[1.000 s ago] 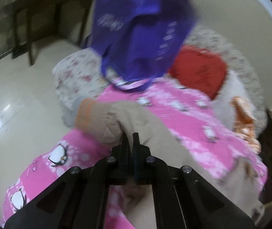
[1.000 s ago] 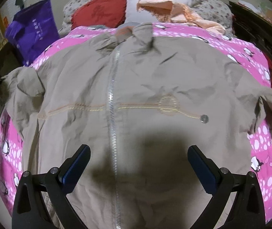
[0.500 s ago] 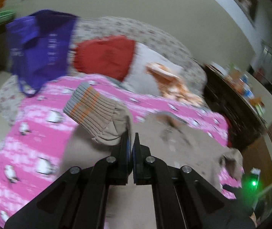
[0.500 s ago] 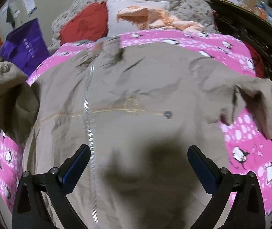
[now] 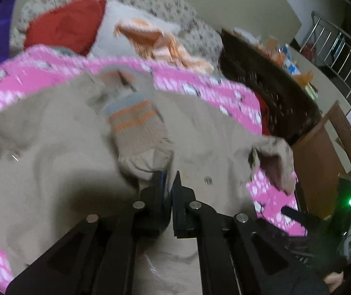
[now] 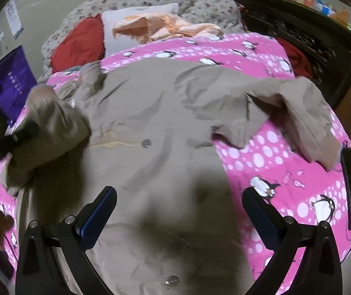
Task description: Fold large clothes
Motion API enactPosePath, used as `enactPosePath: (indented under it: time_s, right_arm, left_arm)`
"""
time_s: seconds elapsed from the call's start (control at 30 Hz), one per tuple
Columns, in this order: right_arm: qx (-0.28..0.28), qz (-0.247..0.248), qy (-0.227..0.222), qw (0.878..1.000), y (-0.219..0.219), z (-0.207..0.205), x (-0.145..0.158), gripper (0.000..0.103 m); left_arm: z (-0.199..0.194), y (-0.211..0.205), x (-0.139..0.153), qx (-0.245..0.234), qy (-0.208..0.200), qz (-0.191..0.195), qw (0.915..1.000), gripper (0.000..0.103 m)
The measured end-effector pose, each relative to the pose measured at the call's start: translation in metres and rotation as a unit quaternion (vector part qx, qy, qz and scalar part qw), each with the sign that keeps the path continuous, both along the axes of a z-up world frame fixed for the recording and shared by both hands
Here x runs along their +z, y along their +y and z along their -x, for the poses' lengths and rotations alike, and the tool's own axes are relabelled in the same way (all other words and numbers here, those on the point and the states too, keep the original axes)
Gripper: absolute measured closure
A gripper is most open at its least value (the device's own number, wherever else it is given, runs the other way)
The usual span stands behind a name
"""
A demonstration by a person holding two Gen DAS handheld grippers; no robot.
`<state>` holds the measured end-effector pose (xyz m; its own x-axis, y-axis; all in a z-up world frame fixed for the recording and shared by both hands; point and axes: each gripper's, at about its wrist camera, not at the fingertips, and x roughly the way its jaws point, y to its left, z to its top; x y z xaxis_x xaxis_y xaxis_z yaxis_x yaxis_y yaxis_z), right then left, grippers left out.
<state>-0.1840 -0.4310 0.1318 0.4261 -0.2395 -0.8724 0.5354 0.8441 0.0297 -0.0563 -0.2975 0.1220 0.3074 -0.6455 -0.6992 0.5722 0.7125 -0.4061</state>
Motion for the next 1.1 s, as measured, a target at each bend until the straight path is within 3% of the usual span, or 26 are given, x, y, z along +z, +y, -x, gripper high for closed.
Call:
enactPosePath:
  time_s: [0.03, 0.1, 0.17, 0.23, 0.33, 0.43, 0.53, 0.63, 0.77, 0.87, 0.93, 0.97, 1.0, 1.03, 1.07, 1.1]
  right_arm:
    - [-0.005, -0.003, 0.001, 1.000, -0.002, 0.003, -0.001, 0.001]
    - [-0.008, -0.010, -0.001, 1.000, -0.005, 0.007, -0.002, 0.001]
    - [-0.007, -0.010, -0.002, 1.000, -0.005, 0.009, -0.002, 0.001]
    - [-0.005, -0.010, -0.004, 1.000, -0.004, 0.008, -0.002, 0.001]
    - [-0.007, -0.020, -0.007, 1.000, -0.005, 0.007, -0.004, 0.001]
    - [-0.008, -0.045, -0.022, 0.999, -0.005, 0.005, -0.005, 0.001]
    - [0.011, -0.067, -0.040, 0.997, 0.001, -0.002, -0.006, 0.003]
    - [0.057, -0.069, -0.050, 0.995, 0.015, -0.015, -0.007, 0.009]
    - [0.117, -0.063, -0.049, 0.990, 0.035, -0.045, -0.014, 0.010]
    - [0.151, -0.058, -0.041, 0.986, 0.043, -0.074, -0.024, 0.009]
    - [0.180, -0.069, -0.030, 0.981, 0.049, -0.093, -0.037, 0.011]
    - [0.189, -0.070, -0.023, 0.979, 0.052, -0.098, -0.041, 0.019]
    - [0.207, -0.067, -0.011, 0.976, 0.059, -0.106, -0.048, 0.049]
    - [0.218, -0.062, -0.003, 0.974, 0.062, -0.109, -0.052, 0.071]
    - [0.229, -0.051, 0.006, 0.972, 0.067, -0.112, -0.056, 0.099]
    - [0.239, -0.044, 0.008, 0.970, 0.070, -0.113, -0.056, 0.099]
  left_arm:
    - [0.004, -0.005, -0.006, -0.012, 0.011, -0.006, 0.9999, 0.071]
    - [0.010, -0.006, -0.012, -0.026, 0.022, -0.010, 0.9994, 0.048]
    - [0.019, -0.003, -0.012, -0.043, 0.032, -0.004, 0.9985, 0.048]
    - [0.032, 0.002, -0.008, -0.063, 0.030, -0.014, 0.9975, 0.039]
    - [0.049, 0.022, 0.004, -0.070, 0.009, -0.026, 0.9972, 0.039]
    - [0.051, 0.053, 0.015, -0.039, -0.015, -0.037, 0.9984, 0.039]
    - [0.039, 0.090, 0.018, 0.025, -0.035, -0.043, 0.9982, 0.039]
    - [0.020, 0.125, 0.008, 0.102, -0.049, -0.062, 0.9916, 0.035]
    - [0.001, 0.156, -0.027, 0.171, -0.013, -0.113, 0.9786, 0.035]
    - [-0.005, 0.163, -0.072, 0.157, 0.075, -0.137, 0.9752, 0.035]
    - [0.000, 0.165, -0.091, 0.155, 0.101, -0.147, 0.9717, 0.035]
    - [0.002, 0.166, -0.092, 0.157, 0.096, -0.145, 0.9721, 0.035]
    - [0.006, 0.167, -0.089, 0.161, 0.085, -0.140, 0.9731, 0.035]
    - [0.008, 0.168, -0.088, 0.163, 0.083, -0.138, 0.9734, 0.035]
    - [0.009, 0.169, -0.085, 0.164, 0.081, -0.132, 0.9741, 0.035]
    - [0.010, 0.171, -0.084, 0.165, 0.081, -0.129, 0.9744, 0.035]
